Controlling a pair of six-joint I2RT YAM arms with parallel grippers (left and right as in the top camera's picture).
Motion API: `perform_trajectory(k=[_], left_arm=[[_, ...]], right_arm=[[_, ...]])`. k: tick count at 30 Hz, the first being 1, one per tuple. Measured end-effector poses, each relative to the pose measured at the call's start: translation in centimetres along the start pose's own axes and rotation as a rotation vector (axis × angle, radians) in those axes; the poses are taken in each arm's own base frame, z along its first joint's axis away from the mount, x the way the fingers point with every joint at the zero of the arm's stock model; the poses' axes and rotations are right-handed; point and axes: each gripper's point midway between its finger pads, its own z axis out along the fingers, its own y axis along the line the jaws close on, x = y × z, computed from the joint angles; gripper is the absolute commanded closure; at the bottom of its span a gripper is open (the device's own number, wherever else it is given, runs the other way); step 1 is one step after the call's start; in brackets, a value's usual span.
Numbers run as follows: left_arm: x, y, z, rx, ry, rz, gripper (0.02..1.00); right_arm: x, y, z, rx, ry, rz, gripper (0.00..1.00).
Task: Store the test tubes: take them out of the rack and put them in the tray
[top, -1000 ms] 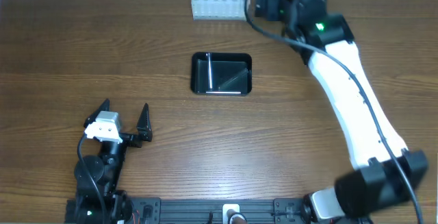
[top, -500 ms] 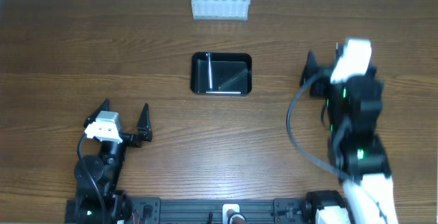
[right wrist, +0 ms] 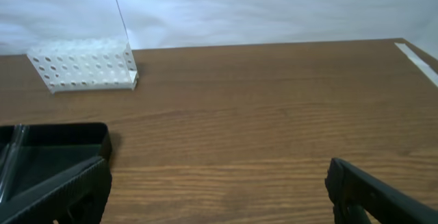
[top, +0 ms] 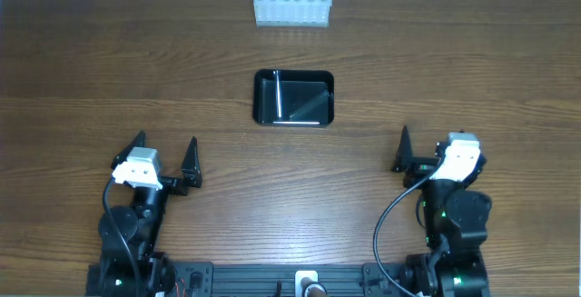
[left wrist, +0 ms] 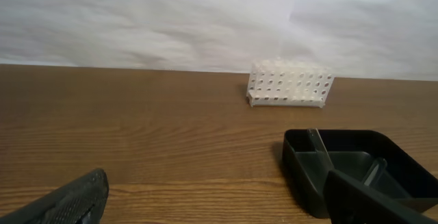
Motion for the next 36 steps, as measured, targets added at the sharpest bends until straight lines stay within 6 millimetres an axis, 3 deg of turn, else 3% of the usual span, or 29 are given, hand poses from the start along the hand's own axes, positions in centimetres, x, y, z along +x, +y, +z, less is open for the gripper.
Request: perform_trajectory(k=[6,15,18,23,36], left_arm=[[0.0,0.0,0.0,0.0,0.0,0.0,0.018],[0.0,0.0,0.0,0.0,0.0,0.0,0.02],[0.0,0.0,0.0,0.0,0.0,0.0,0.018],[0.0,0.0,0.0,0.0,0.0,0.0,0.018],[0.0,0.0,0.0,0.0,0.0,0.0,0.02]], right_arm=[[0.6,0.0,0.4,-0.002,-0.046,0.001,0.009],[4.8,0.0,1.5,0.0,-0.012,-0.029,0.009],[5.0,-0.1,1.2,0.0,-0.006,-0.046,0.007],[2.7,0.1,0.3,-0.009,-0.112,-0.058,0.007],[2.5,-0.2,0.2,0.0,-0.122,-0.062,0.009]])
